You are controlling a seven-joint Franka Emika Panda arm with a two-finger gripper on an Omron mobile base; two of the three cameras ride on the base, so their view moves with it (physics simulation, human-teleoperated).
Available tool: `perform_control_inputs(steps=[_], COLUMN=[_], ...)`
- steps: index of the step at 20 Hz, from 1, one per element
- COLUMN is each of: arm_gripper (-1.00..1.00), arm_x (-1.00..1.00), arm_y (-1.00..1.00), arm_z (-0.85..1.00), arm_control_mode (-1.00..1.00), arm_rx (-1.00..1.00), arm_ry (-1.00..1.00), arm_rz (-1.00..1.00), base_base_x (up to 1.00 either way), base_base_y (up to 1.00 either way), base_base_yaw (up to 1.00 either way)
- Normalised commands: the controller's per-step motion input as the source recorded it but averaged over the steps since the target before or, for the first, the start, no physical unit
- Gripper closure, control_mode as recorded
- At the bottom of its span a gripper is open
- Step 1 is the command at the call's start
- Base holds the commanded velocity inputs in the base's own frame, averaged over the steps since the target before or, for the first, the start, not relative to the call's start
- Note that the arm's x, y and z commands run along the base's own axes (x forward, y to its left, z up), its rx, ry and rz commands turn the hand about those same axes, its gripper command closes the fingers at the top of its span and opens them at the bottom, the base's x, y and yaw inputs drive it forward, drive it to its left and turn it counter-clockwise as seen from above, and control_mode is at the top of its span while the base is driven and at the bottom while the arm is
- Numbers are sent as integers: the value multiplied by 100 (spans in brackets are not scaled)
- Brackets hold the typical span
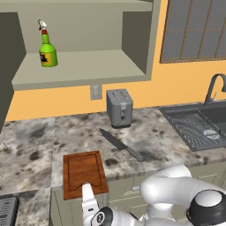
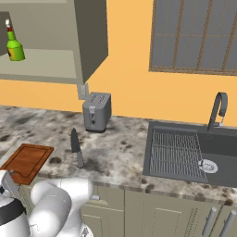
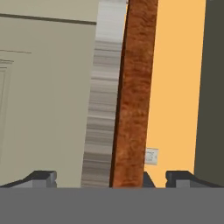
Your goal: Move the cutting board and knife to the sink. Then move spray from the cabinet to the counter.
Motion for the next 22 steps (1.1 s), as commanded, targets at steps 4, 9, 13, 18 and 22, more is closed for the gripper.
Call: perform_control_inputs(steps=[4,9,13,18,22], arm_gripper=[-100,-100,100,100,100], arm_x=[10,1,0,-5,-9], arm_y=[0,3,17,9,0], arm_z=[-7,-2,0,0,13], arm_control_mode=[-100,-100,-100,-100,-100], arm_rx=[0,0,0,0,0], arm_ry=[0,0,0,-2,-10], arm_rz=[0,0,0,0,0], base_base_x=[0,0,0,0,0], base_base_y=[0,0,0,0,0], base_base_yaw=[0,0,0,0,0])
